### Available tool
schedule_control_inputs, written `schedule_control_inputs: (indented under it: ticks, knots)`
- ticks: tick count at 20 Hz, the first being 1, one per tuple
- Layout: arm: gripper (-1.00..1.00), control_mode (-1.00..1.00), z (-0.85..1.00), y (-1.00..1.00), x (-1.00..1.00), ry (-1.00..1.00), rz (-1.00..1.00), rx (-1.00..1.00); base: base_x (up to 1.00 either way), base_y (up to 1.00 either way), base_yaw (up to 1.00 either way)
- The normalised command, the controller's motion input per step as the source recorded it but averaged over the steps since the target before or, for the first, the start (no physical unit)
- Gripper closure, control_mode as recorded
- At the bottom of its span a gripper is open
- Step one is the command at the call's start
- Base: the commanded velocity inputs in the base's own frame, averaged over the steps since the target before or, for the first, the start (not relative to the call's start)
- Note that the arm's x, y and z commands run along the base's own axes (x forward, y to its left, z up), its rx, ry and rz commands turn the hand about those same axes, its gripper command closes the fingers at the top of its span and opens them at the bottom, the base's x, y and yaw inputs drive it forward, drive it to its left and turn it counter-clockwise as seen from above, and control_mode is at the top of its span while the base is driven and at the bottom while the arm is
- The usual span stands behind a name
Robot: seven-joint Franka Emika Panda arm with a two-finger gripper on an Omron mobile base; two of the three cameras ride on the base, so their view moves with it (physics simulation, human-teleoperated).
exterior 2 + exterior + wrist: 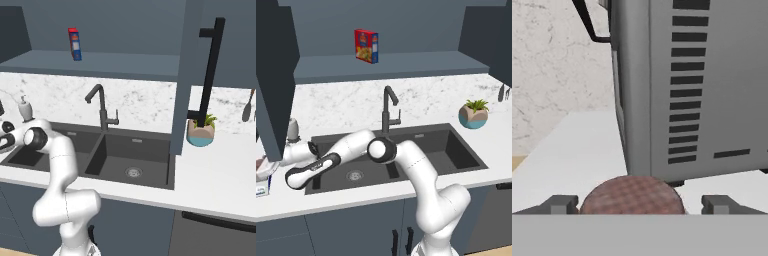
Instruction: Pick the jam and place it on the digital scale for weighing, and close the cabinet.
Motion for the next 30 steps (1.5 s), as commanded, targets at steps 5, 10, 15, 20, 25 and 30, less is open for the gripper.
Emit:
schedule_control_inputs:
  ticks: [5,10,15,20,25,30]
  knots:
    - [-1.0,-1.0,0.53,-0.03,0.0,0.02,0.0,0.0,0.0,0.0,0.0]
    - [-1.0,-1.0,0.54,-0.19,-0.04,0.0,0.0,0.0,0.0,0.0,0.0]
    - [-1.0,-1.0,0.39,-0.45,-0.27,0.0,-0.01,0.02,0.0,0.0,0.0]
    - [-1.0,-1.0,0.07,-0.65,-0.44,-0.02,-0.07,0.1,0.0,0.0,0.0]
    - [-1.0,-1.0,-0.04,-0.72,-0.42,0.0,-0.22,0.23,0.0,0.0,0.0]
    - [-1.0,-1.0,0.72,-0.79,-0.03,0.0,-0.24,0.18,0.0,0.0,0.0]
